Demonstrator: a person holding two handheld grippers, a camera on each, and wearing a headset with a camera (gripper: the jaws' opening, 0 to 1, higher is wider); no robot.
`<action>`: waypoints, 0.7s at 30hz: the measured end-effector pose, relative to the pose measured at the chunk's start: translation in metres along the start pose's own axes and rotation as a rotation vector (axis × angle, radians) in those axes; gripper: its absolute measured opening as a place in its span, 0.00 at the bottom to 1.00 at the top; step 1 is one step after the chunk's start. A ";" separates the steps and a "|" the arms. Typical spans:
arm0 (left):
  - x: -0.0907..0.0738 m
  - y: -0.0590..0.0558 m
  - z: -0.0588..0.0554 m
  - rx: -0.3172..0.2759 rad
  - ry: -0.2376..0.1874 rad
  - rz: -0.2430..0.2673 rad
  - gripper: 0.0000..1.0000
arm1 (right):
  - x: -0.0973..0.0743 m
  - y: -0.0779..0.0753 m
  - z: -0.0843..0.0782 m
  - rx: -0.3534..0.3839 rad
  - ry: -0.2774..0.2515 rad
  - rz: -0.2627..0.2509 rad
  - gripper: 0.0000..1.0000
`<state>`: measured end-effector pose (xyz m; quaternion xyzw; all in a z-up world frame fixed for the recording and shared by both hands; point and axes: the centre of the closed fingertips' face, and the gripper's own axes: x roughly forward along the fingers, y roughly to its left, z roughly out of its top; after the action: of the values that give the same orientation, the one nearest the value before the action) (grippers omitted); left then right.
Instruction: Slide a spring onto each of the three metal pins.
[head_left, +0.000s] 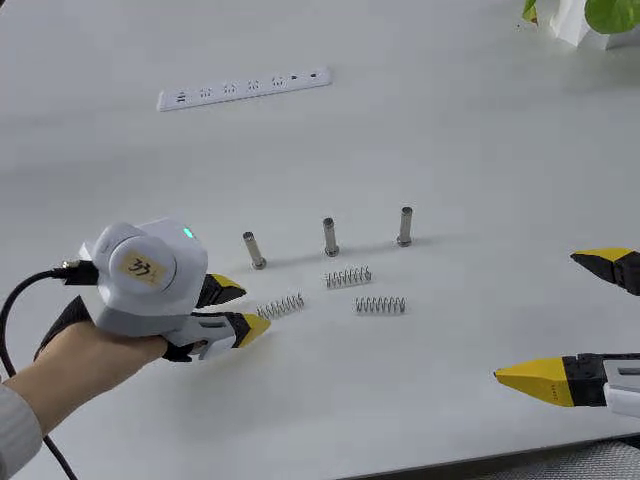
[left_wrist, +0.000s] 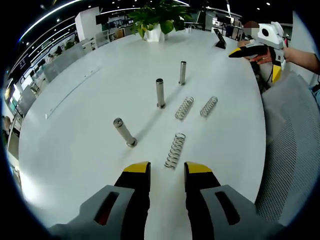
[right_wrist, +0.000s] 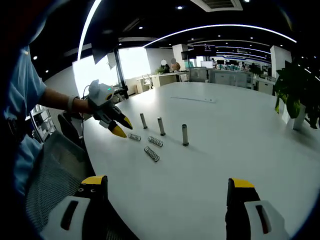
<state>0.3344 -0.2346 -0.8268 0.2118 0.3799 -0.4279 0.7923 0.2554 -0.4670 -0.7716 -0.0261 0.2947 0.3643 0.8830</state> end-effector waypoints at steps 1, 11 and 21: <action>0.001 0.000 0.001 0.009 0.002 -0.002 0.22 | -0.001 0.000 0.000 0.004 -0.004 -0.002 0.99; 0.008 -0.005 0.004 0.056 0.045 -0.032 0.17 | -0.005 -0.001 -0.005 0.025 -0.010 -0.016 0.99; 0.012 -0.008 0.004 0.067 0.020 -0.041 0.14 | -0.007 -0.002 -0.006 0.031 -0.010 -0.023 0.99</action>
<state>0.3333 -0.2479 -0.8343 0.2347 0.3773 -0.4543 0.7721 0.2498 -0.4739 -0.7732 -0.0140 0.2955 0.3497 0.8890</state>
